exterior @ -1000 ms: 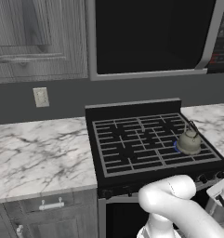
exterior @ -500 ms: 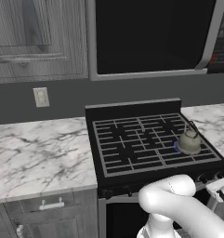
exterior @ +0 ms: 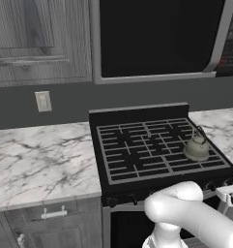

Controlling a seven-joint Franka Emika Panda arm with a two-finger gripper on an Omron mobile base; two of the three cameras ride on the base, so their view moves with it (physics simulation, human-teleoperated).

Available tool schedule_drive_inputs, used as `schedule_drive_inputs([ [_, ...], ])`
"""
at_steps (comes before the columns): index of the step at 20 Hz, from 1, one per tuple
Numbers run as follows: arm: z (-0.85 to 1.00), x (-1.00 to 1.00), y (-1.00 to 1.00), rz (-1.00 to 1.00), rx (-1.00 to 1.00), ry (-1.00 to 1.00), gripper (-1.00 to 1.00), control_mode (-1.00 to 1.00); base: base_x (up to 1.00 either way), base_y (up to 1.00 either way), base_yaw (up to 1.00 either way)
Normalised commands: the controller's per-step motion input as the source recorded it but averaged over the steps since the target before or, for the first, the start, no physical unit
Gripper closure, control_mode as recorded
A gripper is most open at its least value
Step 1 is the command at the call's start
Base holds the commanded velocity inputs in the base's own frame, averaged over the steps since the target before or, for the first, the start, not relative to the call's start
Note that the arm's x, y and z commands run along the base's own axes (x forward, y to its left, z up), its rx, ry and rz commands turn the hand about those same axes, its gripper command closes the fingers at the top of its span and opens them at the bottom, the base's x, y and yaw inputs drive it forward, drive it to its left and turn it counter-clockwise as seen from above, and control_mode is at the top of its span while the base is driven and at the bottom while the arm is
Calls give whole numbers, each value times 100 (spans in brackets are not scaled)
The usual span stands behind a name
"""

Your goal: The kettle is done boiling. Turn off the stove, then wait for 300 timesteps before moving the kettle to the dining table.

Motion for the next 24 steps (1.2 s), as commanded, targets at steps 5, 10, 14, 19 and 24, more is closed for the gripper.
schedule_drive_inputs([
  [5,-49,-34,-2,-12,34,0,100,-100,0,0,0],
  [10,-30,-12,-1,-9,19,1,-100,-100,0,0,0],
  [14,-4,0,0,0,1,1,-100,-100,0,0,0],
  [19,0,-27,-1,-1,0,-5,-100,-100,0,0,0],
  [24,0,-61,0,-3,0,-10,-100,-100,0,0,0],
])
